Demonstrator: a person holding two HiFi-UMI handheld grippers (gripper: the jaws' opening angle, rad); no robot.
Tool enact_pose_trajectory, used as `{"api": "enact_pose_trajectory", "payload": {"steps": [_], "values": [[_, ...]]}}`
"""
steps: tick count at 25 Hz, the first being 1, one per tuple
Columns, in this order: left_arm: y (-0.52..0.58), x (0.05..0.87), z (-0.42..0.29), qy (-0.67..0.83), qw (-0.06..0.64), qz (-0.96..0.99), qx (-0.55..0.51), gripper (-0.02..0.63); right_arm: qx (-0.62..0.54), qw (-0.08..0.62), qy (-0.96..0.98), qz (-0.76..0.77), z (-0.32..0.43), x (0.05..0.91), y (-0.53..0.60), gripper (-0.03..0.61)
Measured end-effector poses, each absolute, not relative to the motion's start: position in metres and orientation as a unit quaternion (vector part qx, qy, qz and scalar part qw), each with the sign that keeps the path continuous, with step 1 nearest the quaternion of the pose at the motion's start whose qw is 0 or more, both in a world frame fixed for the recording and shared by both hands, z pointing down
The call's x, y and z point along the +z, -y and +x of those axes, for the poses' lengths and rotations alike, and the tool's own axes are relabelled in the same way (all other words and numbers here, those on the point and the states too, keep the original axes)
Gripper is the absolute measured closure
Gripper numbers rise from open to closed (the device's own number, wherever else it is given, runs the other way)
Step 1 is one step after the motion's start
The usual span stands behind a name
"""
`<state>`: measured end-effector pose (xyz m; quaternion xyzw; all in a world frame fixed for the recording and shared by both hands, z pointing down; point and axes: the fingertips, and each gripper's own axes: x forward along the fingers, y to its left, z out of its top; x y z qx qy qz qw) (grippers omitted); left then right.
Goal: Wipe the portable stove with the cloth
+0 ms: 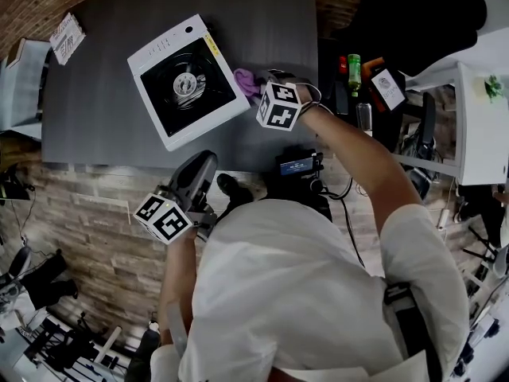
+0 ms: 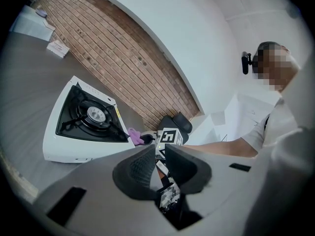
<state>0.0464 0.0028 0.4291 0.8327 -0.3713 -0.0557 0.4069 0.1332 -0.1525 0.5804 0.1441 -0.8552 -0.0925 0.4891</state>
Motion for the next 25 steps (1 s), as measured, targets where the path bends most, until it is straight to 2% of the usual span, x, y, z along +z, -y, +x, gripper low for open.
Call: {"api": "enact_pose_trajectory", "payload": {"steps": [25], "values": [[0.0, 0.433, 0.026, 0.362, 0.41, 0.832, -0.087, 0.548, -0.056, 0.5, 0.85, 0.155, 0.157, 0.58, 0.094, 0.476]]}}
